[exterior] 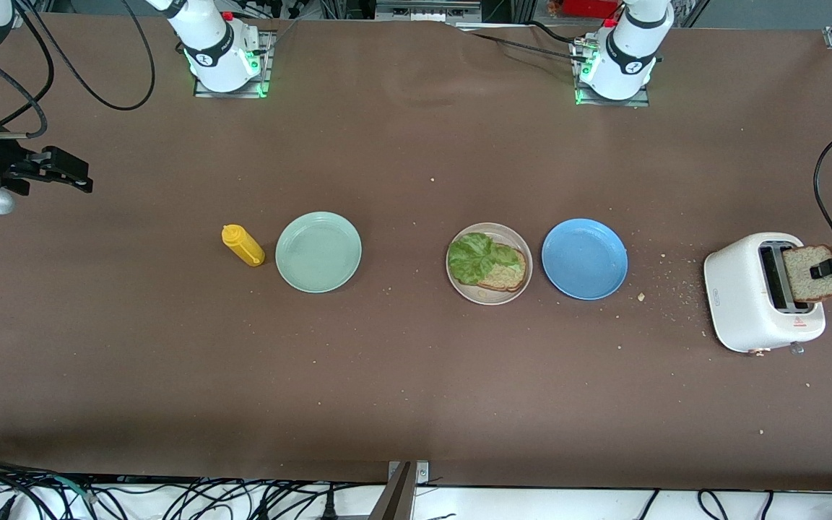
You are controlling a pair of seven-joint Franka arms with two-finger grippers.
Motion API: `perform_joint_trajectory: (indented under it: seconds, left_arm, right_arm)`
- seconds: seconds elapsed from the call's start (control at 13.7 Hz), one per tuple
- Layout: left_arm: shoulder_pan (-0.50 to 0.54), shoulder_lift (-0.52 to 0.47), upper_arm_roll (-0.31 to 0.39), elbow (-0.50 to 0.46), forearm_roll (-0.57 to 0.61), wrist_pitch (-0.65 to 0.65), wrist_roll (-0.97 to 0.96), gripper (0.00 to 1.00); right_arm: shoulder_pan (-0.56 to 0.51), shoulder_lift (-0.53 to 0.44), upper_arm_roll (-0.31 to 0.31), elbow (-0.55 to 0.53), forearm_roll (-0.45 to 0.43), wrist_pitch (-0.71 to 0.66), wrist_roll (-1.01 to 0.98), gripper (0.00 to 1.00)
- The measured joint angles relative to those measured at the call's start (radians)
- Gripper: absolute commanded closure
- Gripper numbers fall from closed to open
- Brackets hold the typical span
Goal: Make sandwich in beige plate with both arms
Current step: 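Grasp the toaster bread slice with the left gripper and lift it out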
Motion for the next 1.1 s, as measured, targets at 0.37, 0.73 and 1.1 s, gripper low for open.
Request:
perform_joint_trajectory:
  seconds: [0.37, 0.73, 1.1]
  left_arm:
    - [-0.001, -0.059, -0.007, 0.049, 0.024, -0.092, 0.0, 1.0]
    - [-0.054, -0.119, -0.024, 0.106, 0.075, -0.186, 0.001, 1.0]
    - [-0.156, -0.125, -0.039, 0.123, 0.077, -0.264, -0.001, 1.0]
  right_arm:
    - [-0.007, 0.0, 0.0, 0.0, 0.0, 0.003, 0.002, 0.0]
    - [-0.02, 0.001, 0.0, 0.0, 0.0, 0.007, 0.002, 0.0]
    - [-0.026, 0.003, 0.0, 0.0, 0.0, 0.012, 0.002, 0.0]
